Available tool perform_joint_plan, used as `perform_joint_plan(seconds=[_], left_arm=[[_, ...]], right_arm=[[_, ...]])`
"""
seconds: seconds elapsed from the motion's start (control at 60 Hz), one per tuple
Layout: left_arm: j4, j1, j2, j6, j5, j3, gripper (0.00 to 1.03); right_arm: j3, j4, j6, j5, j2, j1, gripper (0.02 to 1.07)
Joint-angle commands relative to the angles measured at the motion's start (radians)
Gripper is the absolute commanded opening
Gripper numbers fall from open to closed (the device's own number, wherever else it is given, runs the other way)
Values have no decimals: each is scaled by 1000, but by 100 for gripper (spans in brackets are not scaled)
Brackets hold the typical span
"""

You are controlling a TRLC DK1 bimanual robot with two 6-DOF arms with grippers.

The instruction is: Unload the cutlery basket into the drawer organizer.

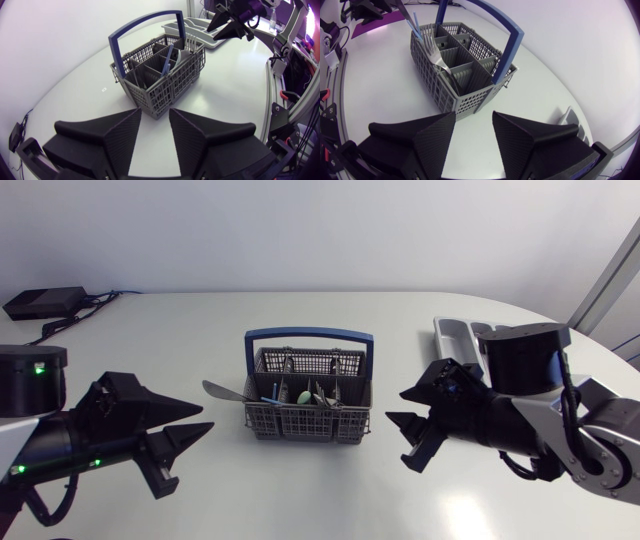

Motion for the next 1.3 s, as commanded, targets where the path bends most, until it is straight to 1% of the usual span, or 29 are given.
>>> perform_joint_plan(seconds=[0.0, 0.05, 0.133, 0.333, 0.367, 0.517, 0.583, 0.917, 1.033, 1.117, 1.15, 1.283], left_arm=[[73, -14, 84, -22, 9, -19, 46], [125, -17, 135, -34, 9, -16, 46], [212, -43, 199, -63, 9, -6, 46], [308, -95, 288, -105, 7, 16, 45], [324, -95, 296, -112, 7, 19, 40], [380, -92, 310, -135, 7, 20, 26], [392, -89, 320, -138, 7, 23, 23], [410, -80, 365, -141, 4, 59, 23], [420, -85, 373, -140, 4, 66, 10], [420, -89, 379, -140, 4, 71, 7], [420, -91, 383, -140, 4, 74, 4], [420, -92, 385, -140, 4, 80, 4]], right_arm=[[-25, -2, 25, 7, -3, 12, 58], [-25, -2, 31, 10, -1, 19, 58], [-26, 1, 31, 15, 2, 22, 57], [-26, 11, 30, 15, 11, 21, 58], [-29, 15, 30, 15, 14, 21, 58], [-37, 26, 24, 15, 25, 21, 58], [-38, 37, 22, 15, 32, 21, 58], [-40, 38, 19, 13, 37, 19, 58], [-40, 40, 19, 13, 35, 18, 58], [-40, 40, 17, 13, 37, 18, 58], [-38, 40, 17, 13, 37, 18, 58], [-37, 40, 16, 12, 43, 18, 58]])
